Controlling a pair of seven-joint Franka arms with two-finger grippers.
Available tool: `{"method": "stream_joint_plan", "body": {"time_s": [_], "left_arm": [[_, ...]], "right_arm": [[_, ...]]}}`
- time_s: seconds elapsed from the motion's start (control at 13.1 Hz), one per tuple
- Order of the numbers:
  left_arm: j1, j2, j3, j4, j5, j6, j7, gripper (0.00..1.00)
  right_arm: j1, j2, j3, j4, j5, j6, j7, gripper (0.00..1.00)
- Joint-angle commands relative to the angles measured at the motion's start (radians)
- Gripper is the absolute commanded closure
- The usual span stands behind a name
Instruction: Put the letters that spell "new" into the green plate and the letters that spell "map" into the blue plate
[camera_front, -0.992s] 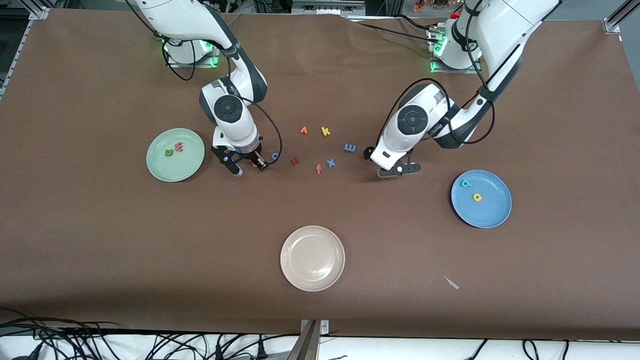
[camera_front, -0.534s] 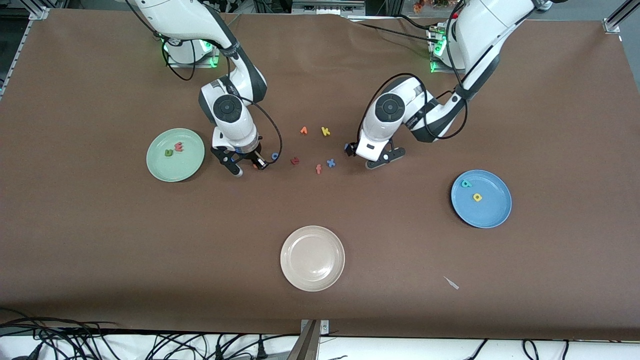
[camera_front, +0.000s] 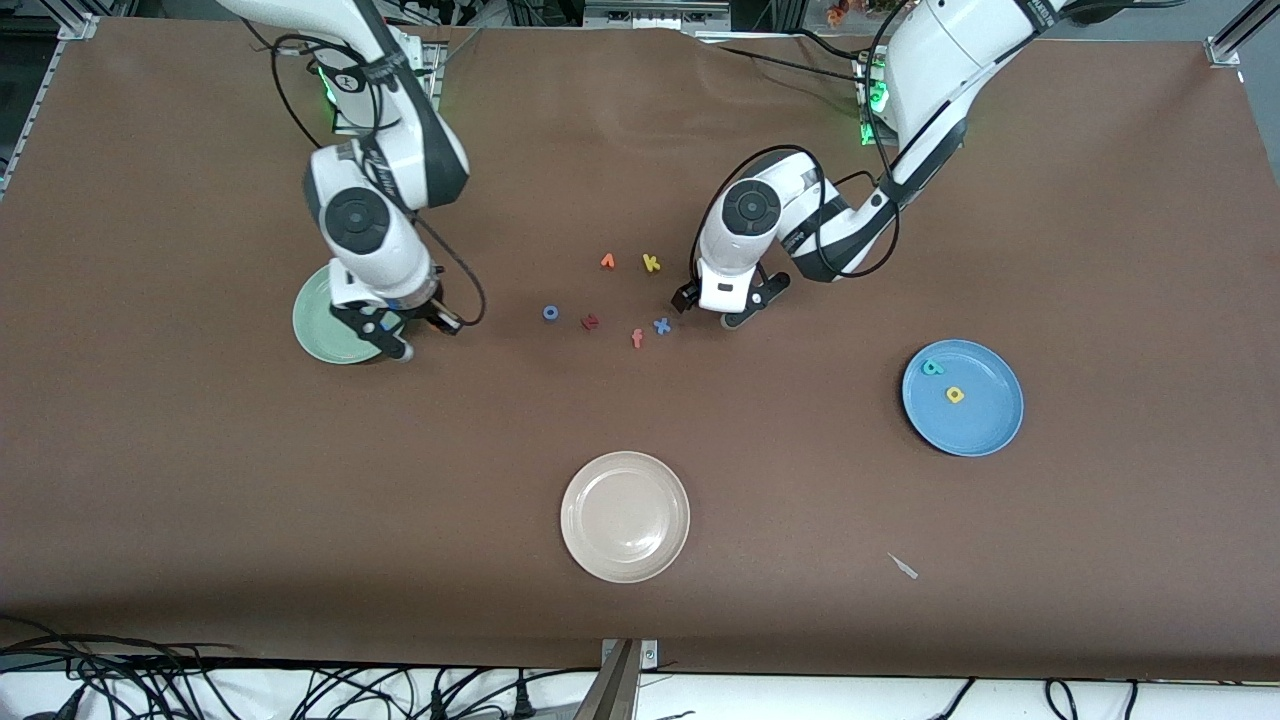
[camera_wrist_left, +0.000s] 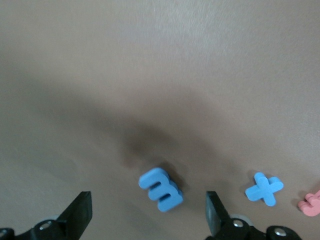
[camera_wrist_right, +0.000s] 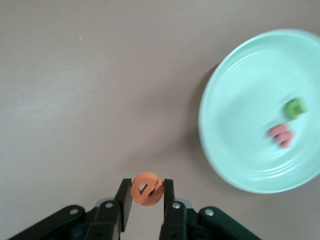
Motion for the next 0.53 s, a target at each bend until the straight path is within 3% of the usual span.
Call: {"method": "stream_joint_plan", "body": {"time_s": [0.0, 0.31, 0.46], "left_arm": [[-0.049, 0.021, 0.028, 0.03, 0.022, -0.002, -0.095, 0.0], [-0.184, 0.021, 0.139, 0.047, 0.024, -0.002, -0.221, 0.02], [-0.201, 0.018, 0.153, 0.047, 0.024, -0.002, -0.26, 0.08]], "right_arm": [[0.007, -0.036, -0.05, -0.063, 0.014, -0.011, -0.132, 0.99], [0.007, -0.056, -0.104, -0.177, 0.014, 0.067, -0.235, 0.99], [0.007, -0.065, -0.109, -0.227, 0.014, 0.078, -0.252, 0.99]]}}
